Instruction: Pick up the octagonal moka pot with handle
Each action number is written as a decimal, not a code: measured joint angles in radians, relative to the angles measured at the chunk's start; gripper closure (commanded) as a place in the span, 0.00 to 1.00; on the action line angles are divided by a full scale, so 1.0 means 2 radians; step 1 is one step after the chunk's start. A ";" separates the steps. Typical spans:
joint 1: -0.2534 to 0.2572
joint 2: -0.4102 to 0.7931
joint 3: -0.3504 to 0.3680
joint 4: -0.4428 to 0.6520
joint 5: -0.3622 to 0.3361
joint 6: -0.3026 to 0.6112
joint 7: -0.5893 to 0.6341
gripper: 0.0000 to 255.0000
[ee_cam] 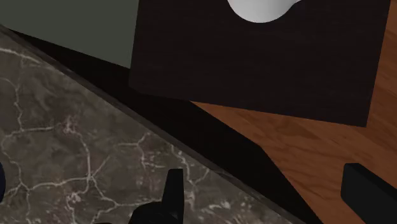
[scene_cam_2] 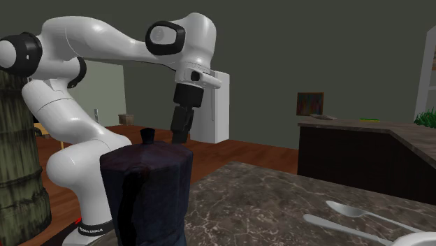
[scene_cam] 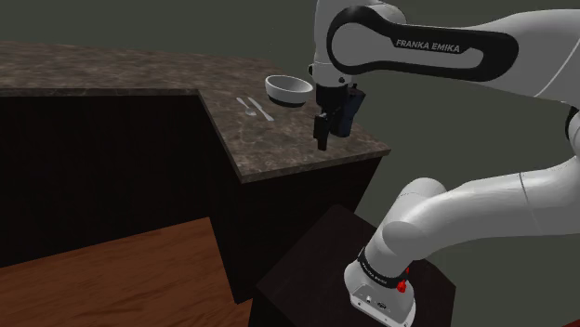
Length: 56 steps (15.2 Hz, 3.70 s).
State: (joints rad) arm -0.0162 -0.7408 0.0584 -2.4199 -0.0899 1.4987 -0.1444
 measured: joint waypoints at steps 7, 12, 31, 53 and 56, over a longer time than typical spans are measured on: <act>-0.015 0.021 -0.052 0.052 -0.035 -0.010 -0.071 0.00; -0.025 0.053 -0.102 0.110 -0.061 -0.015 -0.142 0.00; -0.035 0.234 -0.256 0.348 -0.051 -0.017 -0.372 0.00; -0.035 0.245 -0.257 0.380 -0.048 -0.039 -0.378 1.00; -0.034 0.257 -0.258 0.416 -0.043 -0.063 -0.383 1.00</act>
State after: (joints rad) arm -0.0834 -0.2269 -0.4585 -1.5879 -0.1765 1.3731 -0.9101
